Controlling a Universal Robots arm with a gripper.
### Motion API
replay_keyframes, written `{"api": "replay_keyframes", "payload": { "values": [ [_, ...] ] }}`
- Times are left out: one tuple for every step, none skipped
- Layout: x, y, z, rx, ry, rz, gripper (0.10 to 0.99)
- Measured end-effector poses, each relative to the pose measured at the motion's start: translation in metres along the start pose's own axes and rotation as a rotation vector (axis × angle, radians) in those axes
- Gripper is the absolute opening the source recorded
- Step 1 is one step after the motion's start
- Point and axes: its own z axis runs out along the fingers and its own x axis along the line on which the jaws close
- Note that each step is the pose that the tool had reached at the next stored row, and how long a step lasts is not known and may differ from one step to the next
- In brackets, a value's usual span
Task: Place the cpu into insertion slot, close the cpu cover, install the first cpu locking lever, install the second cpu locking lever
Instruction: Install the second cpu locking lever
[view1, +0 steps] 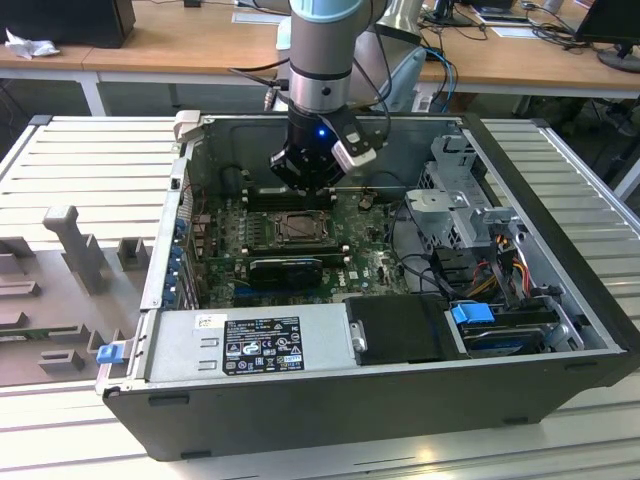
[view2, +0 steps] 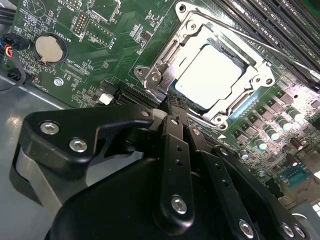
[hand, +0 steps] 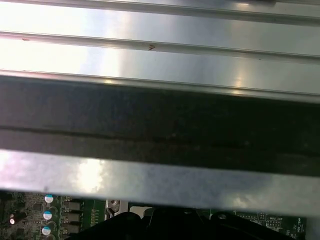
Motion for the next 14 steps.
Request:
{"api": "replay_keyframes", "payload": {
  "values": [
    [0.0, -0.0001, -0.0002, 0.0, 0.0001, 0.0, 0.106],
    [0.0, -0.0001, -0.0005, 0.0, 0.0002, 0.0, 0.106],
    [0.0, -0.0001, -0.001, 0.0, 0.0002, 0.0, 0.106],
    [0.0, -0.0001, -0.0015, 0.0, 0.0001, 0.0, 0.106],
    [0.0, -0.0001, -0.0019, 0.0, 0.0001, 0.0, 0.106],
    [0.0, 0.0, -0.0023, 0.0, 0.0, 0.0, 0.106],
    [0.0, -0.0001, -0.0028, 0.0, 0.0, 0.0, 0.106],
    [0.0, -0.0001, -0.0035, 0.0, 0.0001, 0.0, 0.106],
    [0.0, -0.0003, -0.0039, 0.0, 0.0, 0.0, 0.106],
    [0.0, -0.001, -0.0041, 0.0, 0.0, 0.0, 0.106],
    [0.0001, -0.0019, -0.004, -0.001, -0.0001, 0.0, 0.106],
    [0.0002, -0.0025, -0.004, -0.002, -0.0001, 0.0, 0.106],
    [0.0003, -0.0032, -0.004, -0.002, -0.0001, 0.0, 0.106],
    [0.0003, -0.0035, -0.004, -0.002, -0.0001, 0.0, 0.106]
  ]
}}
